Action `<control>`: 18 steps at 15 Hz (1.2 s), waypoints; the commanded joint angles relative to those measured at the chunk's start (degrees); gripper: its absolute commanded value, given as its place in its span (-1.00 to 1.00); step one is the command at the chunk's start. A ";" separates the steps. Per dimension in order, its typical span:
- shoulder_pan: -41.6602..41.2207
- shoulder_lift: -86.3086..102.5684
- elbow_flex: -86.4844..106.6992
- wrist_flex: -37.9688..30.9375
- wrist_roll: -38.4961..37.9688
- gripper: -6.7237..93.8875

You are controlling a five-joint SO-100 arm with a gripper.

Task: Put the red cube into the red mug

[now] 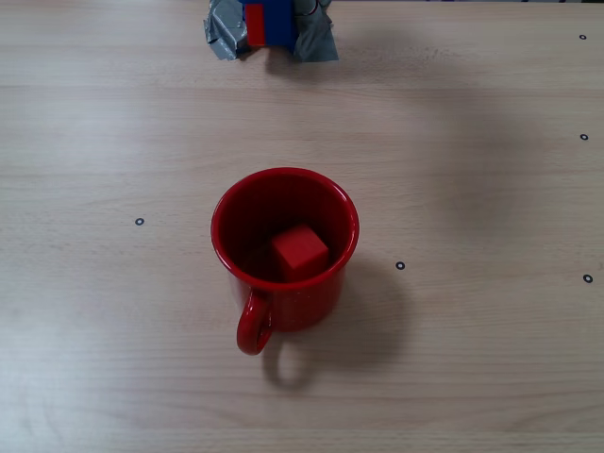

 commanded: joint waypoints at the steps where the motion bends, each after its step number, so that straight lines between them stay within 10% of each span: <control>1: 1.41 10.72 13.45 -5.01 -3.08 -0.86; 8: 2.81 41.84 78.66 -31.64 -6.68 -0.86; 18: 2.99 60.64 96.77 -25.84 -3.78 -0.87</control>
